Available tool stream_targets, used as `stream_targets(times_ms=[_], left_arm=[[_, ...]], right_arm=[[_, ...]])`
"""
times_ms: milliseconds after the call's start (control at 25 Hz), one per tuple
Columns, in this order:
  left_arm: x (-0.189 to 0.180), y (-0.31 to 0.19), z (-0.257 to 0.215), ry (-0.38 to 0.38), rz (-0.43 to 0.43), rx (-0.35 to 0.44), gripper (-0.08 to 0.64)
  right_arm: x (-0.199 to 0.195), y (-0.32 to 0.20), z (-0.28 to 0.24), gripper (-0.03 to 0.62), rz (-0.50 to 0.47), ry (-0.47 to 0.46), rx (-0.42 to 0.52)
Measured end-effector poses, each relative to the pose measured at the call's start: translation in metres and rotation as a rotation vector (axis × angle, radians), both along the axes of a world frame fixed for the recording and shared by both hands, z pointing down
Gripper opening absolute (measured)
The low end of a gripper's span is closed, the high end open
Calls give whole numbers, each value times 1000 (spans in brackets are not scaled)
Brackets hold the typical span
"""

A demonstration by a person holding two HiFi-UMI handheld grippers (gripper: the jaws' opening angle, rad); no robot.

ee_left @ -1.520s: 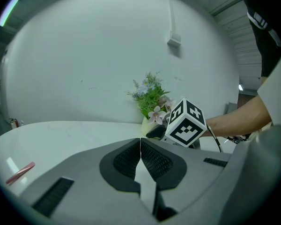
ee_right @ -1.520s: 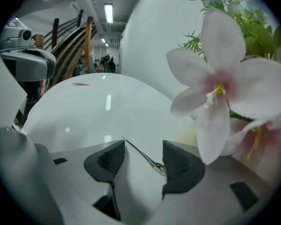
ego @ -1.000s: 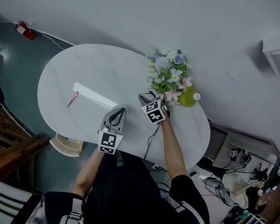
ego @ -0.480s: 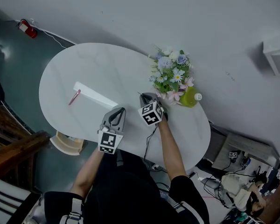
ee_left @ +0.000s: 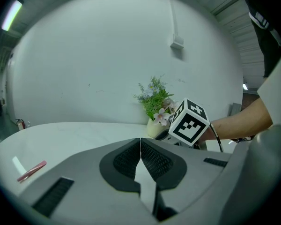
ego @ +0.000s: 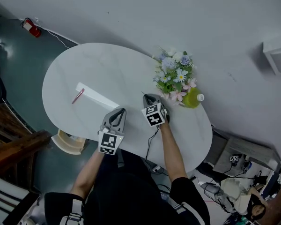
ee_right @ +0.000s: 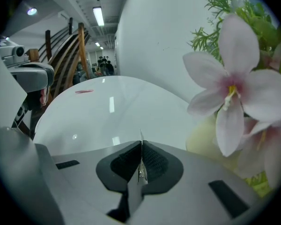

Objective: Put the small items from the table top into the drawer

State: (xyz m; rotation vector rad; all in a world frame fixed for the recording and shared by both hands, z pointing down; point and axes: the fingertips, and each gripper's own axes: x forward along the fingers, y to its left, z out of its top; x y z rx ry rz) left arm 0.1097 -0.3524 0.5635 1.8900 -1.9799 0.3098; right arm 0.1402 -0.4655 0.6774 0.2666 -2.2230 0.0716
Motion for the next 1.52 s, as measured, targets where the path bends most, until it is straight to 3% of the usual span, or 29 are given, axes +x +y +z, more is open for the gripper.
stream_targets(times_ms=[320, 720, 1040, 1520], left_arm=[[-7, 16, -21, -21, -38, 17, 20], [-36, 70, -56, -50, -151, 60, 20], [-59, 148, -82, -49, -263, 90, 20], [-100, 295, -100, -75, -439, 93, 20]], right_arm=[[-6, 20, -48, 34, 11, -118, 9], [-28, 87, -130, 34, -13, -308, 15], [-57, 182, -183, 34, -123, -408, 25], [-91, 342, -199, 34, -300, -417, -43]])
